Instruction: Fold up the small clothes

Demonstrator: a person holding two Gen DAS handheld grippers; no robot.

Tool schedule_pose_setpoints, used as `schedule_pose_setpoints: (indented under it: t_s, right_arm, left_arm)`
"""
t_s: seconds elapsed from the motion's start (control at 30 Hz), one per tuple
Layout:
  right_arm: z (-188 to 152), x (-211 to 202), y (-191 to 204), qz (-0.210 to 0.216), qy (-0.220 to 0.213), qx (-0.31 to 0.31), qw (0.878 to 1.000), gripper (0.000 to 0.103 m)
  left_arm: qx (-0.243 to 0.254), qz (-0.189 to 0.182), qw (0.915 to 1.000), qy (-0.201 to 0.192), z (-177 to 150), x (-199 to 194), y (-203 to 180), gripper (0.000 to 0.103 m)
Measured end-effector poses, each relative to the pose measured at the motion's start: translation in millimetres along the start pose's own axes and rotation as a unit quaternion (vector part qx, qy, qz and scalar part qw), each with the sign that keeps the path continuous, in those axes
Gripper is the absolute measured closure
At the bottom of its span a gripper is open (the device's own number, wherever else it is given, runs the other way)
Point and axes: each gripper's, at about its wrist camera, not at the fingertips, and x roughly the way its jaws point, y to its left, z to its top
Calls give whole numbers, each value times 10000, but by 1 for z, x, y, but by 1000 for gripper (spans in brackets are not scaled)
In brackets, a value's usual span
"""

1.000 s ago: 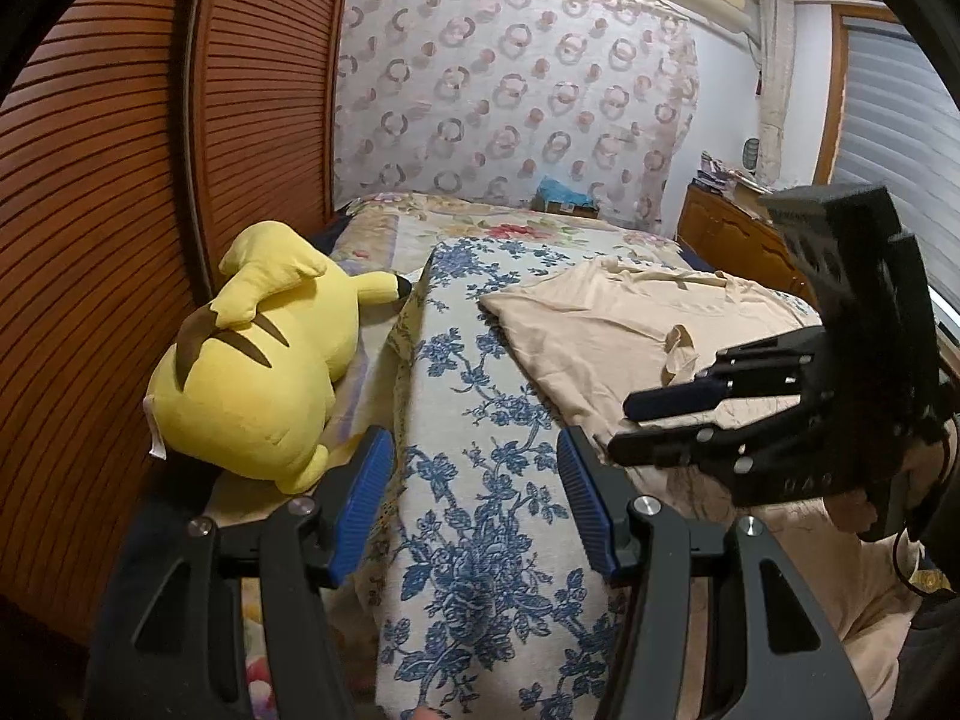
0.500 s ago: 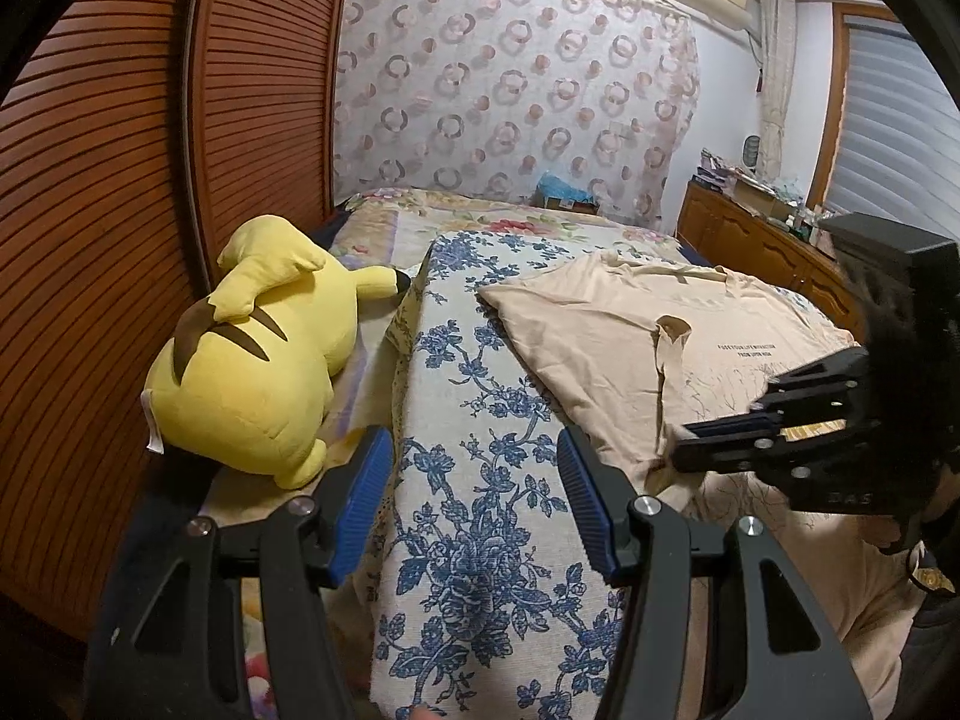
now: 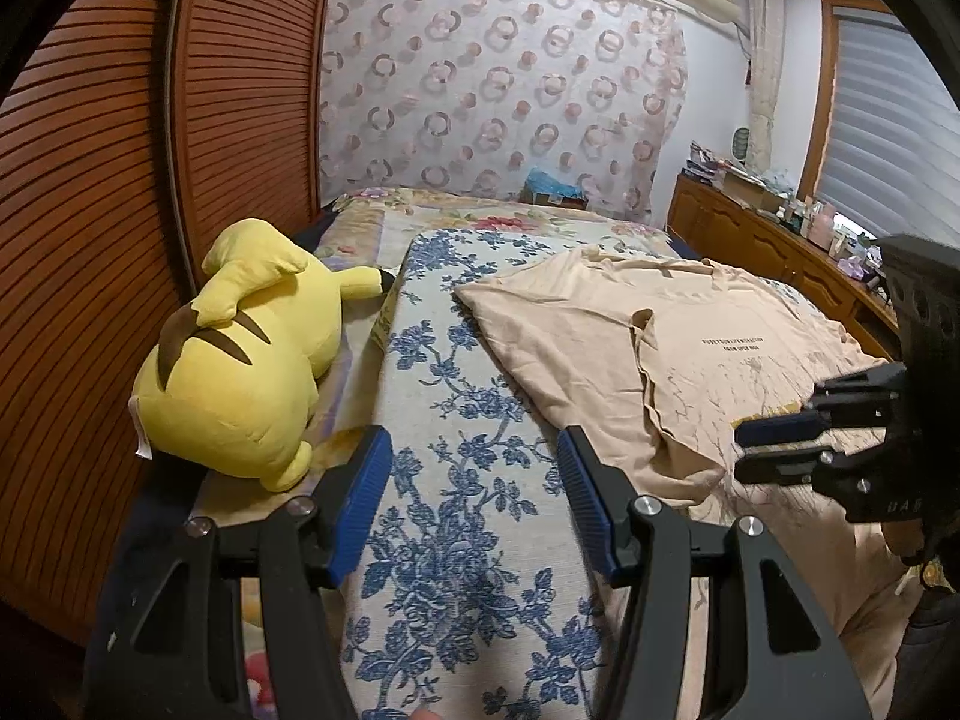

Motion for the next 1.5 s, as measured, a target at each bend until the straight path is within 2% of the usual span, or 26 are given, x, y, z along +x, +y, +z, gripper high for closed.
schedule_pose_setpoints:
  t_s: [0.13, 0.37, 0.63, 0.83, 1.03, 1.27, 1.5]
  right_arm:
    - [5, -2, -10, -121, -115, 79, 9998, 76]
    - [30, 14, -61, -622, -127, 374, 9973, 76]
    - [65, 57, -88, -1148, 53, 518, 9920, 76]
    - [62, 72, -102, -1531, 395, 544, 9859, 76]
    - [38, 38, -128, -1820, 348, 755, 9798, 76]
    - [13, -9, -147, -1714, 86, 1012, 9800, 76]
    - [-11, -50, -149, -1658, -147, 1000, 9810, 76]
  left_arm:
    - [42, -65, 10000, 25, 1, 1, -5, 47]
    - [147, -98, 9997, 165, -2, 13, -19, 47]
    - [128, -97, 9993, 332, -8, 23, -22, 46]
    - [110, -117, 9992, 378, -10, 25, -24, 46]
    - [139, -118, 9991, 383, -9, 23, -27, 46]
    - [296, -158, 9985, 434, -5, 28, -41, 46]
    - [606, -26, 9953, 755, 1, 45, -58, 46]
